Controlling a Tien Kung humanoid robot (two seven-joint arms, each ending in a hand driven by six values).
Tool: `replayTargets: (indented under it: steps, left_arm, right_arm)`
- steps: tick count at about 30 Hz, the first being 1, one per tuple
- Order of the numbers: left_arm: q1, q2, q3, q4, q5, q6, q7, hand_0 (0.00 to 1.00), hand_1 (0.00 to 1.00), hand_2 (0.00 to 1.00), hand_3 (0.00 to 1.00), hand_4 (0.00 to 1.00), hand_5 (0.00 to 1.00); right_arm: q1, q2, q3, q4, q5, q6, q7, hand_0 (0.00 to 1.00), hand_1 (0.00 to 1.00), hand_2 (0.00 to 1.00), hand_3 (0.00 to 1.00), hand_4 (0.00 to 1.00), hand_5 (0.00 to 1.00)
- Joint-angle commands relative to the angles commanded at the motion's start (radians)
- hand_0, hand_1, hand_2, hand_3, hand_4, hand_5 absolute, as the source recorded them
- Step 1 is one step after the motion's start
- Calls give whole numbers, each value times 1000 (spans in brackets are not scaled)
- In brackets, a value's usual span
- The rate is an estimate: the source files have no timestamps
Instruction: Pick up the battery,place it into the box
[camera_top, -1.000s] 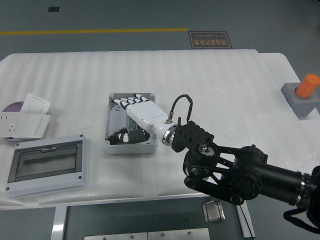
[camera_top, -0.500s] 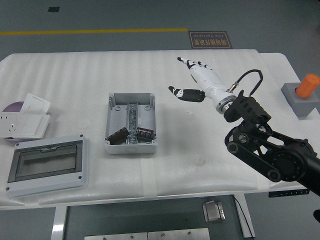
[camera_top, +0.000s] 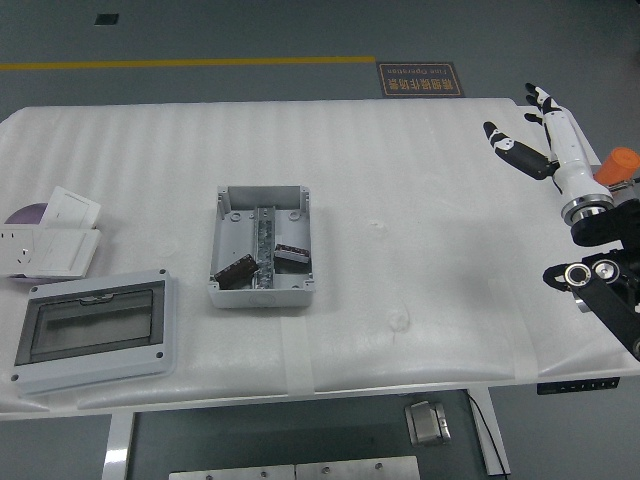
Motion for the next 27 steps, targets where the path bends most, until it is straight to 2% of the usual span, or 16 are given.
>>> replayTargets:
  steps: [7,12,15,20,27]
  left_arm:
    - [-2,-5,21,0,-37,6,-6,627,663,488,552,554,389]
    - [-2,-7,19,0,-34,6,-5,627,663,488,552,554,389]
    - [-3,-4,12,0,-24,6,-4,627,663,494,553,554,386]
    - [-2,-6,2,0,-13,4,-4,628,663,500,552,553,392]
    - [0,-4,-23,0,10,1,6,629,662,509,551,565,402]
  right_arm:
    - [-69,16,129,8,-14,-2,2,960,803,867,969,711,496]
    - [-97,14,177,13,-26,-2,-2,960,803,867,969,711,496]
    - [-124,12,210,30,-55,-6,-33,930,808,869,965,705,497]
    - [-149,5,246,53,-89,-7,-61,919,810,870,956,701,496]
    - [-164,-19,253,53,-85,20,-59,908,808,869,947,692,498]
